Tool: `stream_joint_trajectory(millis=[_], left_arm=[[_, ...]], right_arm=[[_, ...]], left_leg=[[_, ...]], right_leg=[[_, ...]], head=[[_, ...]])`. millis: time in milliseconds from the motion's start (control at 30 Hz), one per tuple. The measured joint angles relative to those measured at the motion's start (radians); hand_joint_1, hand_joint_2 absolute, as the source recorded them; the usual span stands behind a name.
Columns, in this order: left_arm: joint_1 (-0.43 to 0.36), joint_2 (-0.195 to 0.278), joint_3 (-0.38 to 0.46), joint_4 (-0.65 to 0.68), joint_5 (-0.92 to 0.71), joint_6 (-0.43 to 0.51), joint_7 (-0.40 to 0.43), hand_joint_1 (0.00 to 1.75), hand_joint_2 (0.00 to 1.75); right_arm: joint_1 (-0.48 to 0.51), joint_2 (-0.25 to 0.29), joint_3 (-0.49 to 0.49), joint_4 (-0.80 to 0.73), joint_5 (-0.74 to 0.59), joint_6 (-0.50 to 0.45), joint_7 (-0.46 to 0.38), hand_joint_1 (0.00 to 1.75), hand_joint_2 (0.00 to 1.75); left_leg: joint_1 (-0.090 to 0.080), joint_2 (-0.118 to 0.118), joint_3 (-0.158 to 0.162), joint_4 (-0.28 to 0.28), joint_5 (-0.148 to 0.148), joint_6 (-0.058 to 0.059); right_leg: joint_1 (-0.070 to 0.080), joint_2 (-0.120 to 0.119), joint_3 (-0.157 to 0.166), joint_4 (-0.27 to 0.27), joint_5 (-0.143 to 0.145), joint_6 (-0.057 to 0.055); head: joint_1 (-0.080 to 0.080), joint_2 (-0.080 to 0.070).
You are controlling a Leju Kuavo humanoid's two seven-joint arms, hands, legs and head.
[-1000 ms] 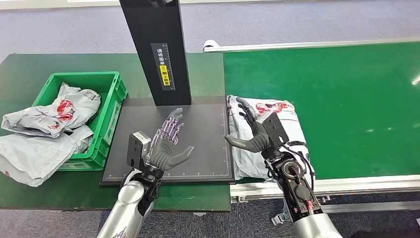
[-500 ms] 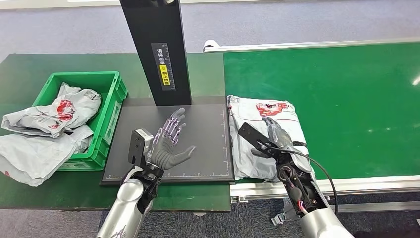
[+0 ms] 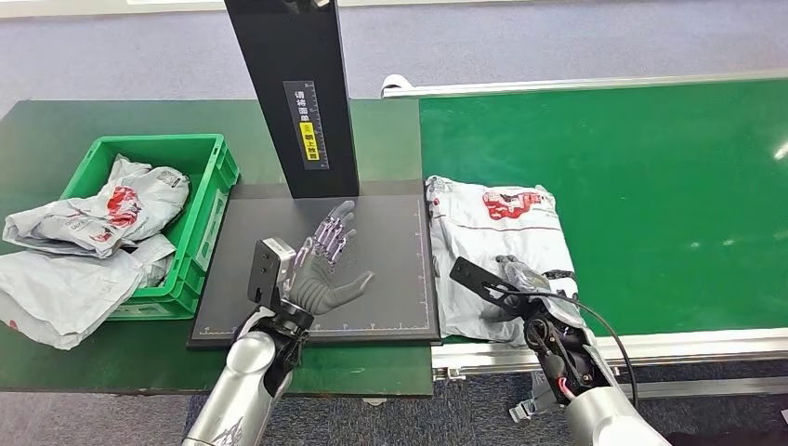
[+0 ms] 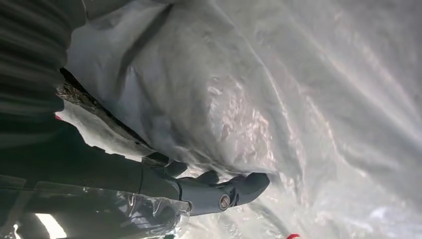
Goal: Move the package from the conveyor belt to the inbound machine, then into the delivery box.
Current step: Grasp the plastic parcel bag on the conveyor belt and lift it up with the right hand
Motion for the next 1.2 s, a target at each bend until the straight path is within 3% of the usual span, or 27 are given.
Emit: stream_joint_trajectory(millis=[200,667,700,800,833,867,1067,1200], left_arm=[[-0.011,0.000,0.006,0.022,-0.004,-0.001,-0.012,0.00,1.75],[-0.014,0.000,0.012,0.033,-0.004,-0.001,-0.014,0.00,1.75],[-0.014,0.000,0.012,0.033,-0.004,-0.001,-0.014,0.00,1.75],[-0.015,0.000,0.012,0.034,-0.004,-0.001,-0.016,0.00,1.75],[-0.015,0.000,0.013,0.035,-0.005,-0.001,-0.016,0.00,1.75],[-0.015,0.000,0.013,0.035,-0.005,-0.001,-0.016,0.00,1.75],[-0.015,0.000,0.014,0.036,-0.006,-0.001,-0.019,0.00,1.75],[-0.014,0.000,0.017,0.034,-0.006,0.010,-0.019,0.00,1.75]], right_arm=[[-0.028,0.013,0.000,0.063,-0.001,0.086,-0.101,0.00,1.75],[-0.048,0.029,0.000,0.104,-0.005,0.103,-0.112,0.00,1.75],[-0.049,0.030,0.000,0.105,-0.007,0.105,-0.114,0.22,1.75],[-0.054,0.031,0.002,0.112,-0.012,0.117,-0.128,1.45,1.75],[-0.056,0.031,0.003,0.114,-0.013,0.121,-0.133,1.67,1.75],[-0.059,0.031,0.004,0.116,-0.015,0.125,-0.136,1.74,1.75],[-0.081,0.031,0.012,0.128,-0.033,0.139,-0.160,1.75,1.75],[-0.080,0.032,0.016,0.125,-0.054,0.077,-0.220,1.75,1.75]], left_leg=[[0.000,0.001,0.000,0.000,0.000,0.000],[0.000,0.000,0.001,0.000,0.000,0.000],[0.000,0.000,0.001,0.000,0.000,0.000],[0.000,0.000,0.001,0.000,0.000,0.000],[0.000,0.000,0.001,0.000,0.000,0.000],[0.000,0.000,0.001,0.000,0.000,0.000],[0.000,0.000,0.001,0.000,0.000,0.000],[0.000,0.000,0.000,0.000,0.000,0.000]], right_leg=[[0.000,0.000,0.000,0.000,0.000,0.000],[0.000,0.000,0.000,0.000,0.000,0.000],[0.000,0.000,0.000,0.000,0.000,0.000],[0.000,0.000,0.000,0.000,0.000,0.000],[0.000,0.000,0.000,0.000,0.000,0.000],[0.000,0.000,0.000,0.000,0.000,0.000],[0.000,0.000,0.000,0.000,0.000,0.000],[0.000,0.000,0.000,0.000,0.000,0.000]], head=[[0.000,0.000],[0.000,0.000],[0.000,0.000],[0.000,0.000],[0.000,0.000],[0.000,0.000],[0.000,0.000],[0.000,0.000]])
